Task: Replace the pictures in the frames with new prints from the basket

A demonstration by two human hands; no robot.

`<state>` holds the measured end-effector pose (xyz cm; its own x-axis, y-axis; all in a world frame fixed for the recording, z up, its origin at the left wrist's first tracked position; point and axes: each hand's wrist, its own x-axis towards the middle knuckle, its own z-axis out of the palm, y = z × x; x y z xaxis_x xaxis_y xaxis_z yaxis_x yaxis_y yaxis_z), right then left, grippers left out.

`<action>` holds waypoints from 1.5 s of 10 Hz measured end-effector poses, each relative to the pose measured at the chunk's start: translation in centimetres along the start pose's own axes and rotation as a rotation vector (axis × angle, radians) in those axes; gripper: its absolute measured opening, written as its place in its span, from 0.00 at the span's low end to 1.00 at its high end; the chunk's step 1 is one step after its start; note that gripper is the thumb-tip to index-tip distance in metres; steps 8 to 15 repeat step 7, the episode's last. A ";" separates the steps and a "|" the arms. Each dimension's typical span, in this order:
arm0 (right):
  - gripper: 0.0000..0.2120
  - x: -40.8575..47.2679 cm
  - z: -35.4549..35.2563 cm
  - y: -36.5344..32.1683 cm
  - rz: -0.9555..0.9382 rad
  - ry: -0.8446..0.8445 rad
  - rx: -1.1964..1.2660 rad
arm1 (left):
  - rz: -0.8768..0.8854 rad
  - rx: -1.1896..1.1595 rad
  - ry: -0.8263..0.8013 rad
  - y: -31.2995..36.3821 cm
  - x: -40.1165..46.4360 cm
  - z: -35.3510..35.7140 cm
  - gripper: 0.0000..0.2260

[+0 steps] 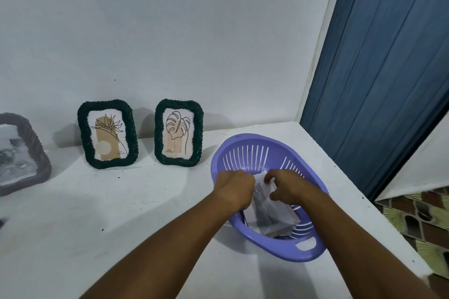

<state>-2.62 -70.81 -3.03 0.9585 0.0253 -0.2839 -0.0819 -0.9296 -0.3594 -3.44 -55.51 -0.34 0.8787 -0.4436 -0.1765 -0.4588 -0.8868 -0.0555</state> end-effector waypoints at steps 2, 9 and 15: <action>0.21 -0.4 0.2 -0.2 -0.025 0.036 -0.067 | 0.028 0.092 -0.038 0.1 0.1 0.6 0.10; 0.17 -0.8 -2.1 -6.4 -0.221 0.167 -0.047 | 0.022 -0.696 0.458 -6.9 -4.2 -1.0 0.07; 0.17 -0.8 -2.1 -6.4 -0.221 0.167 -0.047 | 0.022 -0.696 0.458 -6.9 -4.2 -1.0 0.07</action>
